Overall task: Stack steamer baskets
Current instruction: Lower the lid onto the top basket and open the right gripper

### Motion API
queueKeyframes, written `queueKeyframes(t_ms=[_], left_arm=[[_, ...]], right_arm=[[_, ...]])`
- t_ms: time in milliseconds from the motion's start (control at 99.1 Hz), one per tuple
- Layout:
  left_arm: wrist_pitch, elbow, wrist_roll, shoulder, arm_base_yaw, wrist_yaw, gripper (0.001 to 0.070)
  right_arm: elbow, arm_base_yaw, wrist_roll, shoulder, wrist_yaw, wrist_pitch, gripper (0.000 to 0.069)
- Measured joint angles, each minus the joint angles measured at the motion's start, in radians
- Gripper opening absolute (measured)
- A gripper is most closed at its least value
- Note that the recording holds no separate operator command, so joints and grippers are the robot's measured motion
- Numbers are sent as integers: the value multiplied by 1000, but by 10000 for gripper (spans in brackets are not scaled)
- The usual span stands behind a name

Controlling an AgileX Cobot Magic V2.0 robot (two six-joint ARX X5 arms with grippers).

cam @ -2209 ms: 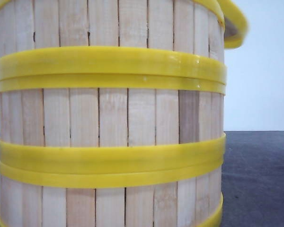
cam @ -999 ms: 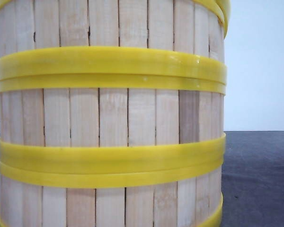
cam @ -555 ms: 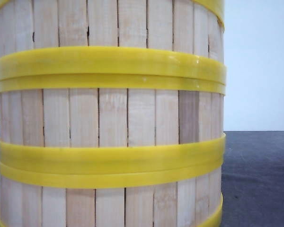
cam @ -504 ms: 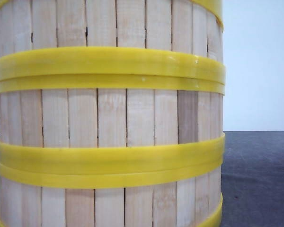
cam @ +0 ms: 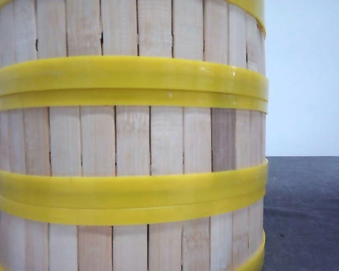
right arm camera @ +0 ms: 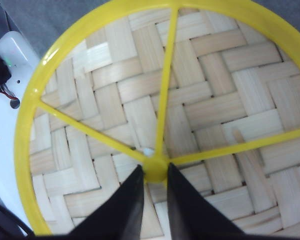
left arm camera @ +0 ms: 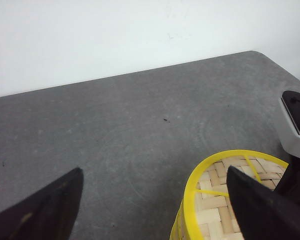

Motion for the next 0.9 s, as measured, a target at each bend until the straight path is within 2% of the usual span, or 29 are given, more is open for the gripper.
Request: queueKeyframes(t_ms=[333, 383, 514, 696, 847, 898], left_arm=[[0, 0, 0, 0, 0, 0, 545], [0, 0, 0, 0, 0, 0, 545], [0, 0, 0, 0, 0, 0, 545], [0, 0, 0, 0, 0, 0, 545], [3, 0, 0, 0, 0, 0, 544], [14, 0, 0, -1, 0, -2, 521]], right_arm=[[0, 0, 0, 0, 14, 0, 56], [0, 0, 0, 0, 14, 0, 86], [1, 0, 0, 2, 14, 0, 222], [14, -1, -16, 6, 20, 0, 263], [121, -6, -86, 27, 127, 0, 266], [172, -6, -112, 23, 163, 1, 266]])
